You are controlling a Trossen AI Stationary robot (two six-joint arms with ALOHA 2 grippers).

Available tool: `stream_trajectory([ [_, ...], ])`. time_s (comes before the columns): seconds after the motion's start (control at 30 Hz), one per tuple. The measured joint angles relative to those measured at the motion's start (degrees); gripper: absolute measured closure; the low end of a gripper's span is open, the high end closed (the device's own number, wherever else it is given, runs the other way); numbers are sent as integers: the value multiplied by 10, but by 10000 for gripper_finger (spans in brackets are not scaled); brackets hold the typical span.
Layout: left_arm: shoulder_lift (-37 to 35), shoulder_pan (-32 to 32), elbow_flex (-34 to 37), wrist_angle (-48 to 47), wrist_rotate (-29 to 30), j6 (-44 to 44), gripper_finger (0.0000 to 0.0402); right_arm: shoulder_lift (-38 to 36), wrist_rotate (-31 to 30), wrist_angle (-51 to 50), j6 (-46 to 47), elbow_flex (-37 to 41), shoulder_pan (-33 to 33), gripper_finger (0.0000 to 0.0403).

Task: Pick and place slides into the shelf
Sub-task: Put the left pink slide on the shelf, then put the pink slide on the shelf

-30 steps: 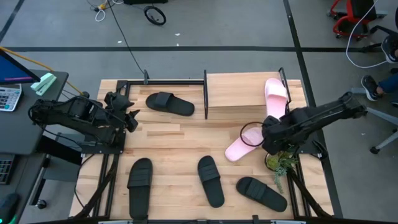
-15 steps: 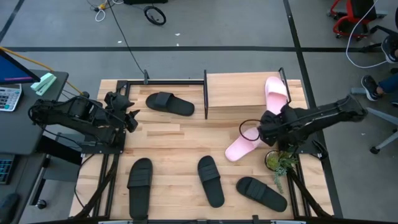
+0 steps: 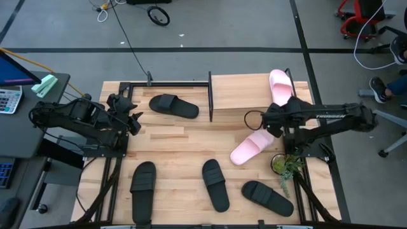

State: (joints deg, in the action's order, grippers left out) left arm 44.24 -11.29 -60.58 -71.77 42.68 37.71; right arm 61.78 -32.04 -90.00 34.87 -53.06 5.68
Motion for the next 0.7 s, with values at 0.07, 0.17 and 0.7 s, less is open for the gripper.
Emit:
stream_trajectory([
  [0.07, 0, 0, 0, 0, 0, 0, 208, 0, 11, 0, 7, 0, 7, 403],
  [0.17, 0, 0, 0, 0, 0, 0, 208, 0, 12, 0, 32, 0, 1, 403],
  [0.7, 6, 0, 0, 31, 0, 6, 214, 0, 62, 142, 177, -107, -212, 403],
])
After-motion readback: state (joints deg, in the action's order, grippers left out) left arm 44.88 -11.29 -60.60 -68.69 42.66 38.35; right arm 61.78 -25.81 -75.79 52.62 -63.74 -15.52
